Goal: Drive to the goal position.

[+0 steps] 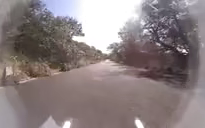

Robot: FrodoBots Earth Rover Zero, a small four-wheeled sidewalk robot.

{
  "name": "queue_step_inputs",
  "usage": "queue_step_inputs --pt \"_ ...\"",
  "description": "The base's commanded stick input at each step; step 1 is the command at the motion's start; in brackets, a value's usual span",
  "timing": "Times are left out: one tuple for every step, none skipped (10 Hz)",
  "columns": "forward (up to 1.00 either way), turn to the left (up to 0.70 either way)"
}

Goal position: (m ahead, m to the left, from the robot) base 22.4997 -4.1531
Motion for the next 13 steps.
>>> queue_step_inputs --pt "0.85 0.00" --pt "0.85 0.00" --pt "0.85 0.00" --pt "0.85 0.00" --pt "0.85 0.00" --pt "0.85 0.00" --pt "0.85 0.00" --pt "0.85 0.00" --pt "0.85 0.00" --pt "0.85 0.00" --pt "0.85 0.00" --pt "0.85 0.00" --pt "0.85 0.00"
